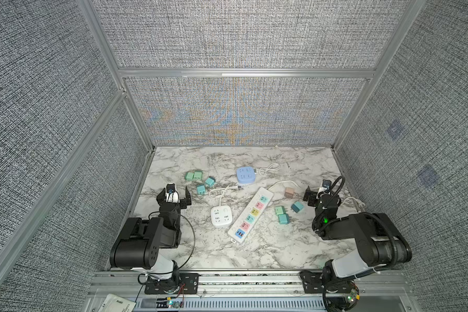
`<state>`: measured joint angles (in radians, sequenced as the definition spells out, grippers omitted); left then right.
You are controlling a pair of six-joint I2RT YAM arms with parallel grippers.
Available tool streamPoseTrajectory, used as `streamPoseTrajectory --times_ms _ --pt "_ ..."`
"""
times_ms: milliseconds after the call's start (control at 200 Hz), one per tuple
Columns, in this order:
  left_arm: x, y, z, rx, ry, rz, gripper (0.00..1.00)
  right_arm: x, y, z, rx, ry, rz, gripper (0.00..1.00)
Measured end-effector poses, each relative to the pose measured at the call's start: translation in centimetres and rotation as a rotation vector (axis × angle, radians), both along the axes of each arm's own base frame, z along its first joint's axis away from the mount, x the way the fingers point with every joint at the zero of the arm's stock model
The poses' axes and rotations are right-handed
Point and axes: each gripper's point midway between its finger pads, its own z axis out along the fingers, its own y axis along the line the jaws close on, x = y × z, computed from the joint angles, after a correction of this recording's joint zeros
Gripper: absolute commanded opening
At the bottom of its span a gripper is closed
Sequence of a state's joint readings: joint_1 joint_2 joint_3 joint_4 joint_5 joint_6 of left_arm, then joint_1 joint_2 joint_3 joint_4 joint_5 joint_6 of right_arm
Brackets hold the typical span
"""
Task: Insert plugs into power strip
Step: Rotate the socket at the center of the table.
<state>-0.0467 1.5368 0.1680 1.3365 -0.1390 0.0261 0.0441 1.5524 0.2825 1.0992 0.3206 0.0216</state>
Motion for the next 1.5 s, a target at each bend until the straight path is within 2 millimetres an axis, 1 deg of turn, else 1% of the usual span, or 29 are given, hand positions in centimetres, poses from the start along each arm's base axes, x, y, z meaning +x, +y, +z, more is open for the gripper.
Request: streamPoseTrajectory --times_ms 1171,1266,1336,1381,1446,1501 --pt "0.0 0.0 0.0 0.0 0.0 0.0 0.99 0.0 0.0 0.0 -0.002 -0.001 0.001 0.99" --pt "0.0 0.0 0.0 0.0 0.0 0.0 0.99 -0.6 0.0 0.1 -0.008 -0.006 -0.009 1.0" --pt "-0.2 0.0 0.0 0.001 0.0 -0.002 0.99 -1.6 -0.1 0.8 -0.014 -0.029 -0.026 0.99" --pt "-0.7 -0.3 -0.1 0.009 -0.004 -0.021 0.99 -2.2 -0.2 1.5 -0.02 -0.048 -0.047 1.0" --pt "-2.4 -1.0 0.2 0.023 -0.028 -0.065 0.99 -3.1 -0.2 3.6 -0.028 -0.113 -0.07 0.99" --pt "-3.6 -1.6 1.2 0.038 -0.066 -0.099 0.99 -3.9 0.0 5.8 -0.023 -0.181 -0.086 0.99"
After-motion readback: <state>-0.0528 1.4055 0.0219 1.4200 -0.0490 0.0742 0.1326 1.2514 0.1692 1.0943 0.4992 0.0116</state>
